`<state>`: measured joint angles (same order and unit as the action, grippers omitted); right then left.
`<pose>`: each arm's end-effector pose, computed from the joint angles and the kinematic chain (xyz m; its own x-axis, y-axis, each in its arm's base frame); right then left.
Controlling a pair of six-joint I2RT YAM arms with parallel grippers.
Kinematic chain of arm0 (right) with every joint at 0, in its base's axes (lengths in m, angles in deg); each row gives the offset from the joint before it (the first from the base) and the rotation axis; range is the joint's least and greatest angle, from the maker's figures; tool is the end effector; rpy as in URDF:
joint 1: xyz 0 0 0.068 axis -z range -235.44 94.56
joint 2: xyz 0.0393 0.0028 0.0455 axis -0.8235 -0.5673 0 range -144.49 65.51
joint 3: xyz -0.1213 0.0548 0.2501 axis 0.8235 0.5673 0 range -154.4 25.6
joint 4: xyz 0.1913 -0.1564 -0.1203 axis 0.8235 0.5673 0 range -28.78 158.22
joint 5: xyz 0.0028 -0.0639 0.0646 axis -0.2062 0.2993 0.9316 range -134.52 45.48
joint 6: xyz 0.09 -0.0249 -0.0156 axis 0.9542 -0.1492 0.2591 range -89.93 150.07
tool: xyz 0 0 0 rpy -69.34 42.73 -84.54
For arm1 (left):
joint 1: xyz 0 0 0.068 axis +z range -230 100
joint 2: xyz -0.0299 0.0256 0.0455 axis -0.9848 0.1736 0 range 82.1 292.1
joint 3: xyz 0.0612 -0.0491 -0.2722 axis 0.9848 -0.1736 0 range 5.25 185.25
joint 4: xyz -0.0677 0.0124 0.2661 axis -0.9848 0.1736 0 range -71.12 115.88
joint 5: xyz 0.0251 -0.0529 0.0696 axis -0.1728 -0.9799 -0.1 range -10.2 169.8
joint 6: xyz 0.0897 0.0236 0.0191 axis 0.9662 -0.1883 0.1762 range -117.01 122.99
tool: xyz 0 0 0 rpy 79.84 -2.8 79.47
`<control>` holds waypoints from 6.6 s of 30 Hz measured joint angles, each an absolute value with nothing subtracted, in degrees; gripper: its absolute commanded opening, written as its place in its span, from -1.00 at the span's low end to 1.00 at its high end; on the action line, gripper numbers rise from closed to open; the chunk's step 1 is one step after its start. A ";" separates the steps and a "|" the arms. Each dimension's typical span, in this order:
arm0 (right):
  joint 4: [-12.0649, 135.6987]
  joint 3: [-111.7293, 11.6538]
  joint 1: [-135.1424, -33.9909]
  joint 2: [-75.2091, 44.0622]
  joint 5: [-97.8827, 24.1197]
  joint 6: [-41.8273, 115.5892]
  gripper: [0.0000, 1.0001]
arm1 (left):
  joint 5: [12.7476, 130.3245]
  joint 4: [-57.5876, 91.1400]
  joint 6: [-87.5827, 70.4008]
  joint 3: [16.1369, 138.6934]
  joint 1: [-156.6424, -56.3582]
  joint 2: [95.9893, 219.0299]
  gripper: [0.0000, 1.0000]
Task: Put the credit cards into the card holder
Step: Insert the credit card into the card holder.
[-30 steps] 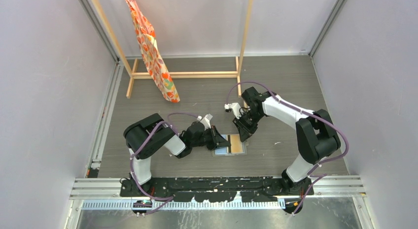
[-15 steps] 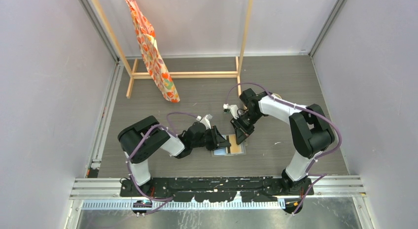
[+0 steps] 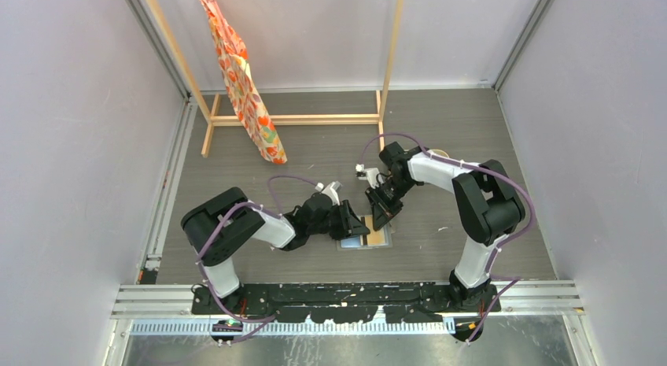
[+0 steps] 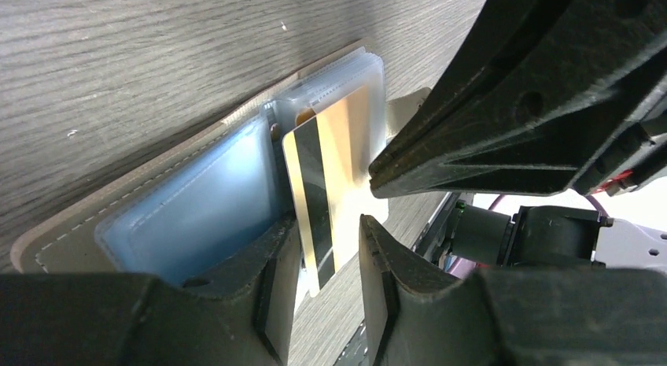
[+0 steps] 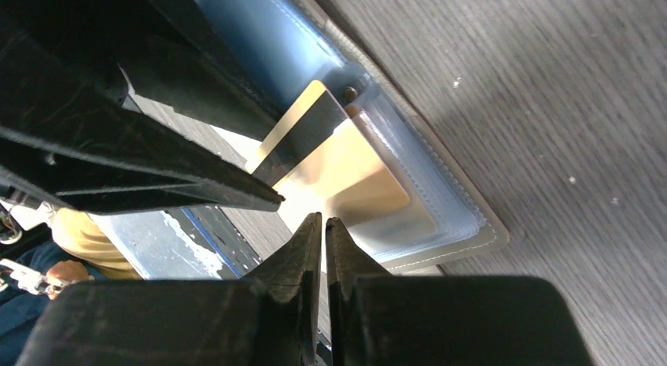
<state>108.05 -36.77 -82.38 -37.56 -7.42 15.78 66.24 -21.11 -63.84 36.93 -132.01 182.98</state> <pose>0.2653 0.1928 0.1156 -0.7681 -0.6113 -0.1905 -0.5925 0.5659 0.5733 0.2041 -0.2940 0.0857 -0.9383 -0.2506 -0.2383 0.0749 0.5255 -0.8475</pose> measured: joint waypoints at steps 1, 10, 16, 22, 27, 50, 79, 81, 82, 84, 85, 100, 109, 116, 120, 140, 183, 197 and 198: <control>107.96 -36.79 -82.40 -37.65 -7.86 16.11 -0.78 | 66.32 -20.71 -63.64 37.02 -132.07 182.79 -0.25; 108.03 -37.56 -82.64 -38.48 -10.61 18.10 -0.78 | 67.72 -12.41 -60.41 37.74 -132.12 177.80 -0.15; 108.16 -37.84 -82.71 -38.50 -11.22 18.23 -0.76 | 69.54 -5.65 -57.98 38.02 -132.12 173.80 -0.17; 108.66 -38.06 -82.71 -38.50 -10.59 17.01 -0.70 | 69.82 -2.35 -57.43 39.09 -132.12 173.50 -0.30; 110.04 -38.59 -82.71 -38.24 -8.91 14.86 -0.69 | 69.80 -0.91 -56.91 39.99 -132.12 173.52 -0.50; 111.77 -38.81 -82.71 -34.39 -18.44 11.50 -0.89 | 71.44 2.96 -56.28 42.96 -132.12 176.36 -0.83; 111.81 -38.81 -83.89 -37.19 -20.91 11.50 -0.87 | 70.91 4.40 -55.05 46.17 -132.21 179.22 -0.94; 111.83 -38.81 -83.89 -37.19 -20.86 11.50 -0.86 | 70.72 4.36 -55.05 46.50 -132.40 179.62 -0.94; 111.85 -38.81 -83.89 -37.19 -20.80 11.50 -0.85 | 70.67 4.25 -55.07 46.52 -132.47 179.73 -0.94; 111.90 -38.81 -83.89 -37.19 -20.47 11.50 -0.83 | 70.52 4.09 -55.14 46.70 -132.53 180.03 -0.94; 111.96 -38.81 -83.89 -37.19 -20.29 11.50 -0.82 | 70.45 3.98 -55.18 46.76 -132.56 180.14 -0.95; 115.57 -38.74 -83.43 -32.68 -17.15 4.92 -0.73 | 70.58 0.51 -57.26 45.91 -132.84 180.95 -0.96; 115.83 -37.45 -84.43 -31.77 -18.63 1.69 -0.81 | 70.58 -1.26 -58.31 45.17 -132.86 181.10 -0.97; 115.70 -37.47 -85.11 -36.14 -20.29 2.10 -0.82 | 70.56 -2.03 -58.42 45.17 -133.19 181.43 -0.98; 115.74 -37.52 -85.26 -37.14 -20.38 3.00 -0.82 | 70.58 -2.55 -58.62 45.17 -133.76 181.65 -0.99; 117.25 -38.85 -84.15 -37.49 -18.98 4.44 -0.60 | 70.82 -3.69 -59.64 45.19 -135.31 182.28 -0.99; 119.37 -38.41 -79.45 -39.00 -20.36 5.64 -0.85 | 78.26 -8.91 -64.93 45.80 -138.13 185.00 -0.83; 119.18 -38.87 -78.23 -38.21 -14.59 4.70 -0.85 | 82.34 -1.15 -59.14 46.48 -138.22 180.58 -0.80; 119.18 -38.87 -78.20 -38.08 -15.00 4.59 -0.85 | 82.32 -0.93 -58.88 46.48 -138.26 180.47 -0.81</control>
<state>119.18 -38.87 -78.20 -38.08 -15.00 4.59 82.32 -0.93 -58.88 46.48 -138.26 180.47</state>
